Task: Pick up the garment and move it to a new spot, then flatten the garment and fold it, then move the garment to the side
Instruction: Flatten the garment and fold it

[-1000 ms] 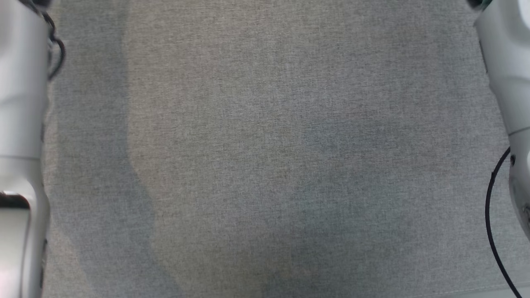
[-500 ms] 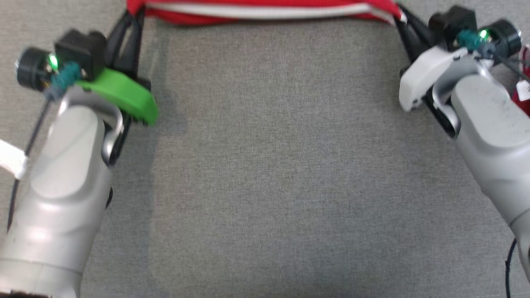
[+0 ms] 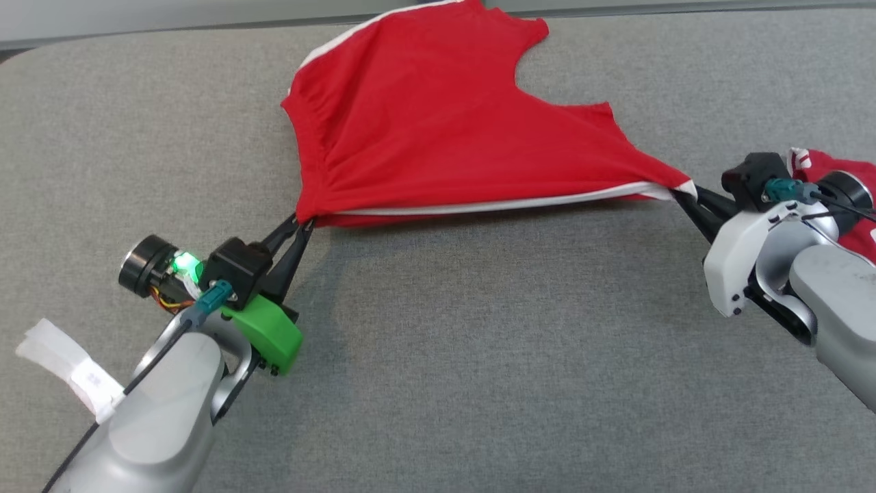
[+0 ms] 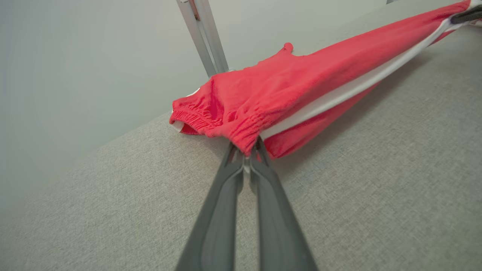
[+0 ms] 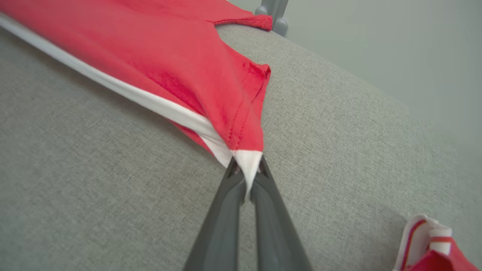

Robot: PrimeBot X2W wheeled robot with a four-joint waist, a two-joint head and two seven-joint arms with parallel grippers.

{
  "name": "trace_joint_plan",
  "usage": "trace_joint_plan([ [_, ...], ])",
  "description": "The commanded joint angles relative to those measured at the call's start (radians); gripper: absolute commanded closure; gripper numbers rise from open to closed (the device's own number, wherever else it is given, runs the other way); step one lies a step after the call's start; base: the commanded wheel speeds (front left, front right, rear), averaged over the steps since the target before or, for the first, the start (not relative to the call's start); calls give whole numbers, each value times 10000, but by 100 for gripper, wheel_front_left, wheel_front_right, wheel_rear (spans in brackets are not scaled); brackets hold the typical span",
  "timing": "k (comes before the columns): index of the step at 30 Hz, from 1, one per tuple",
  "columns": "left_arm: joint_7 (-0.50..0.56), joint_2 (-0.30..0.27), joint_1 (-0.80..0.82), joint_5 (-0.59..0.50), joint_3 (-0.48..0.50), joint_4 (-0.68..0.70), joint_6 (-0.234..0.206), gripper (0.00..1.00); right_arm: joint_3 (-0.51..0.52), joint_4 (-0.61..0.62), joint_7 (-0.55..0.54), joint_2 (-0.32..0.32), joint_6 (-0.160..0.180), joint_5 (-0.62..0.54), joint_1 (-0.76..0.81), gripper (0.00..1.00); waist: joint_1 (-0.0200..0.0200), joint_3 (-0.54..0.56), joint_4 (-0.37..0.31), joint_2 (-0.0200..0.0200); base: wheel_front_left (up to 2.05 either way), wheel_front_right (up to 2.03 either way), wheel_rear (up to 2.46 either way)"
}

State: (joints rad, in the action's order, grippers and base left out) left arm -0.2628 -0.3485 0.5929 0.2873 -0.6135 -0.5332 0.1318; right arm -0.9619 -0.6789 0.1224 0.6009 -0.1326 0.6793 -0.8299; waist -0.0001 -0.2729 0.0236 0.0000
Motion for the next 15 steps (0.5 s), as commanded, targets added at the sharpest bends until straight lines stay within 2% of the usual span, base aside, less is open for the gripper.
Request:
trace_joint_plan([
  [1, -10, -229, -418, 42, 78, 86, -39, 100, -218, 134, -75, 348, 38, 193, 310, 100, 1, 931, 121, 0, 0, 0, 0],
  [8, -10, -577, -2245, -57, 48, 1333, -40, 100, -1191, 1616, -765, 1504, 40, 1506, 1189, 100, 1, 1773, 158, 0, 0, 0, 0],
  [15, 45, -1048, -3596, 50, -257, 2226, -45, 100, -2131, 3537, -2390, 3120, 43, 2294, 1663, 100, 1, 2110, 185, 0, 0, 0, 0],
])
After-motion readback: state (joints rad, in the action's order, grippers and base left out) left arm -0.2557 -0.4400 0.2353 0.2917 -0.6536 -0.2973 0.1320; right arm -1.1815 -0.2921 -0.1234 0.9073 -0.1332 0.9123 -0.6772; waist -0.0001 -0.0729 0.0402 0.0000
